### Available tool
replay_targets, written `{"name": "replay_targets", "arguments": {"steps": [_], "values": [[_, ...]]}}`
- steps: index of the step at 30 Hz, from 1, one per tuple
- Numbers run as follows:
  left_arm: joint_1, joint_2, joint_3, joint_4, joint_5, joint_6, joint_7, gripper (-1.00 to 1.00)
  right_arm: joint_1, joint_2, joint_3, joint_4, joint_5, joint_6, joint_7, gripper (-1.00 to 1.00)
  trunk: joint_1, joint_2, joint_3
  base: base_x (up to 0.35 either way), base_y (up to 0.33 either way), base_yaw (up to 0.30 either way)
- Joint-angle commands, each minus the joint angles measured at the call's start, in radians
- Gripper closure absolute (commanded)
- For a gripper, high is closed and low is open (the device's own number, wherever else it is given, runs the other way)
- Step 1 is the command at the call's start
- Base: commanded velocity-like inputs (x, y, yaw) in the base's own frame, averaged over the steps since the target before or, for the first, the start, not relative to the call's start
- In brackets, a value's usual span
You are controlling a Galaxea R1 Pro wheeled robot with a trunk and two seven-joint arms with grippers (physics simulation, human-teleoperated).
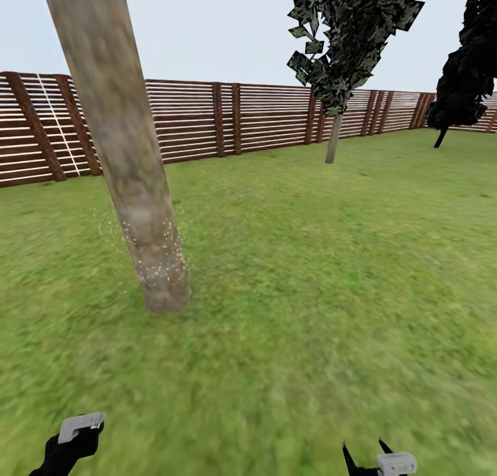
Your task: In the garden, pick up the pesticide atomizer on the floor and spray pesticide onto both trees until each tree trunk is fully covered.
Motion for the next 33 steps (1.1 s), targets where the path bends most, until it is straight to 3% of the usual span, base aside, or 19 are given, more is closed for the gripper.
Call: {"name": "replay_targets", "arguments": {"steps": [1,23,29,33], "values": [[0.0,0.0,0.0,0.0,0.001,0.0,0.0,1.0,0.0,0.0,0.0,0.005,-0.001,0.0,0.0,-1.0,-0.004,0.007,0.003,0.0,0.0,0.0],[0.001,0.003,0.001,0.027,0.0,-0.001,0.0,1.0,0.0,-0.001,0.0,0.015,-0.001,-0.001,-0.001,-1.0,-0.088,0.161,0.072,0.0,0.0,0.0],[0.002,0.0,0.0,0.047,0.001,-0.002,-0.001,1.0,0.001,0.004,0.0,0.116,-0.004,0.001,-0.002,-1.0,-0.096,0.175,0.078,0.0,0.0,0.0],[0.003,0.004,-0.003,0.164,-0.007,-0.002,-0.002,1.0,0.0,0.008,0.001,0.21,-0.004,0.004,-0.001,-1.0,-0.096,0.175,0.078,0.0,0.0,0.0]]}}
